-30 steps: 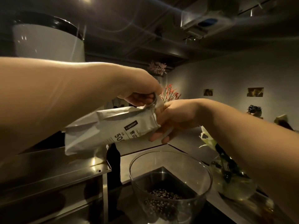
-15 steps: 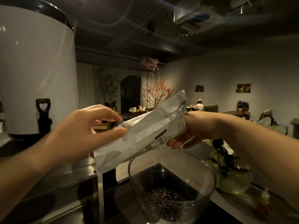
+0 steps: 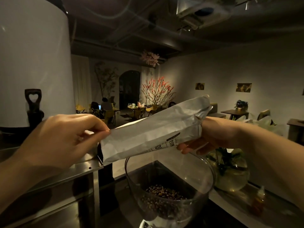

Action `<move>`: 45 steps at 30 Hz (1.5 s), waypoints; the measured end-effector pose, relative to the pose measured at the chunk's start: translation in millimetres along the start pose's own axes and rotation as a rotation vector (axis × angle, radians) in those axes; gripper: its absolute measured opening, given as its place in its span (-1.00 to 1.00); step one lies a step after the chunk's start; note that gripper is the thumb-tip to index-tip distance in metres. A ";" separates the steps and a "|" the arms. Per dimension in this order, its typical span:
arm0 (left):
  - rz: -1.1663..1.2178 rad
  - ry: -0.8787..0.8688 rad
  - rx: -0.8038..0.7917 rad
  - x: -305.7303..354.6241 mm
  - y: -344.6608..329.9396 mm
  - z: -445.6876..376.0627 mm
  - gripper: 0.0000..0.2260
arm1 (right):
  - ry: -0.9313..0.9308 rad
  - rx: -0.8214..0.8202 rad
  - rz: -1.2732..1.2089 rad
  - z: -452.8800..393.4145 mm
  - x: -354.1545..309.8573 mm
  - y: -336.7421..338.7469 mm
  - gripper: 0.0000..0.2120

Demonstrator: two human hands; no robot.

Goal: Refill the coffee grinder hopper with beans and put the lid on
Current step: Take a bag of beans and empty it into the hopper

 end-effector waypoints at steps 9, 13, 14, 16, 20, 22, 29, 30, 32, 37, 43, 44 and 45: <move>0.716 0.489 0.325 -46.0 -36.4 45.3 -0.45 | 0.029 -0.061 -0.352 -6.4 1.8 -31.3 -0.39; 1.283 0.732 0.405 -24.1 -90.9 75.8 -0.31 | 0.042 -0.123 -0.455 -13.0 -2.5 -47.5 -0.30; 1.335 0.743 0.448 -18.6 -97.9 77.9 -0.26 | 0.051 -0.140 -0.469 -14.2 -3.7 -52.3 -0.26; 1.410 0.809 0.564 -15.7 -107.2 85.7 -0.08 | 0.064 -0.195 -0.522 -15.2 -6.5 -63.2 -0.17; 1.603 0.884 0.653 -5.0 -116.9 87.6 0.00 | 0.058 -0.269 -0.555 -17.1 -10.9 -83.0 -0.13; 1.662 0.890 0.712 1.1 -118.1 84.3 0.07 | 0.030 -0.249 -0.525 -19.8 -9.7 -92.2 -0.21; 1.521 0.866 0.909 2.0 -104.8 80.3 -0.37 | -0.008 -0.186 -0.308 -16.0 -0.1 -103.4 -0.73; 1.483 0.865 0.911 -0.1 -103.8 81.5 -0.43 | -0.013 -0.167 -0.238 -12.6 1.5 -96.9 -0.74; 1.432 0.837 0.882 -1.6 -101.4 82.2 -0.45 | -0.002 -0.046 0.003 -3.9 4.7 -71.7 -0.76; 1.247 0.693 0.692 10.9 -94.8 65.5 -0.29 | 0.116 0.396 0.594 25.1 -2.4 -15.9 -0.87; 0.908 0.601 0.291 32.2 -104.3 21.1 -0.26 | 0.193 0.478 0.522 28.9 19.3 -35.3 -0.69; 0.859 0.594 0.248 34.9 -105.4 15.7 -0.25 | 0.229 0.494 0.458 28.9 19.9 -37.6 -0.70; 0.820 0.581 0.219 38.4 -106.1 9.9 -0.25 | 0.260 0.511 0.371 29.2 22.6 -39.3 -0.72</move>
Point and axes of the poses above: each hand's wrist, its own z-axis away from the middle knuckle, its own y-axis out of the back of the hand, x = y × z, the point moved 9 cm from there along -z, towards the middle knuckle, and after that the axes turned 6 degrees about z, right-handed, at the moved point
